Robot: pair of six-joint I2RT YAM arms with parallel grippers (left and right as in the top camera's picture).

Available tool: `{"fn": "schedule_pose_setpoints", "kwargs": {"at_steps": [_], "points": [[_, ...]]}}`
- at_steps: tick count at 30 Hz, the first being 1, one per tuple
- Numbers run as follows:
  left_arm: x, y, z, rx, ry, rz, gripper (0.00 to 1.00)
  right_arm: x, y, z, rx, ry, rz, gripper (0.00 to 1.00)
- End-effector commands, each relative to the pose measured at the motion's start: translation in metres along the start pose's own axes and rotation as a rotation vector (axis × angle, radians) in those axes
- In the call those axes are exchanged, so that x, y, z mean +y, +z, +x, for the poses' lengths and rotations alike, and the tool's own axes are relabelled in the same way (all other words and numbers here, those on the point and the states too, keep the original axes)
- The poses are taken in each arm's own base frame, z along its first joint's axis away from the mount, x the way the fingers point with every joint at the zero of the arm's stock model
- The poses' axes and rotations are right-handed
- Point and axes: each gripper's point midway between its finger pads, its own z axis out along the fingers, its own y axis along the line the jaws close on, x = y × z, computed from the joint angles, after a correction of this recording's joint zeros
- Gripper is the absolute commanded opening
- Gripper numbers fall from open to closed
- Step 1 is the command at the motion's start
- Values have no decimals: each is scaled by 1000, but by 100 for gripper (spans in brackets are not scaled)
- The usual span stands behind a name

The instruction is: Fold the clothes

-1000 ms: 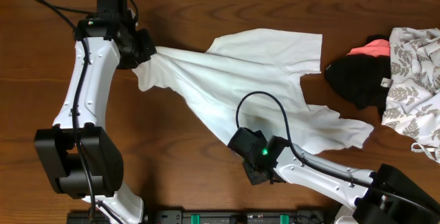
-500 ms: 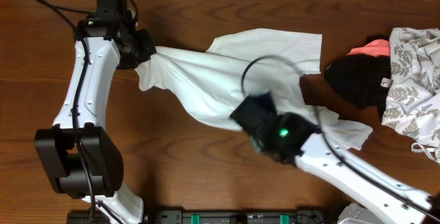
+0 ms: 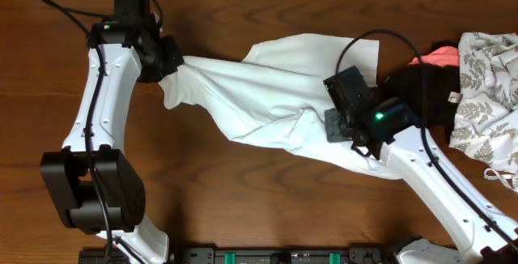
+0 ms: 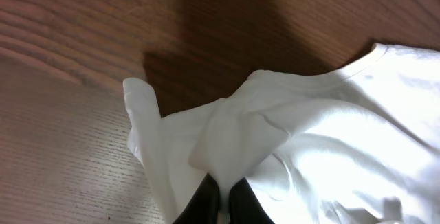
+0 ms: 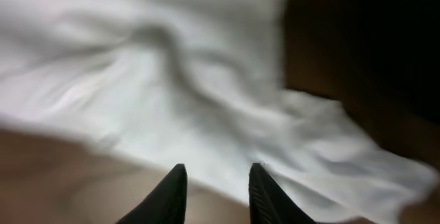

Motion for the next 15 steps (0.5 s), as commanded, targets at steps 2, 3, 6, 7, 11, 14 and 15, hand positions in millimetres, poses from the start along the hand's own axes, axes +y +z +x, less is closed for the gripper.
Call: {"fn": "schedule_pose_setpoints", "kwargs": {"at_steps": [2,3,6,7,11,14,15], "points": [[4,-1,-2,-5,-6,-13,6,39,1,21,56,-206,-127,34],[4,-1,-2,-3,-6,-14,6,39,3,22,54,-188,-99,36],[4,-1,0,2,-7,-15,6,36,15,26,52,-55,-7,38],[4,-1,0,4,-7,-16,6,40,20,27,55,-26,-7,38],[4,-1,0,4,-7,-16,10,64,47,35,64,53,-18,36],[4,-1,0,4,-7,-16,11,81,66,36,58,54,-17,37],[4,-1,0,4,-7,-16,11,87,74,35,51,51,-16,38]]}}
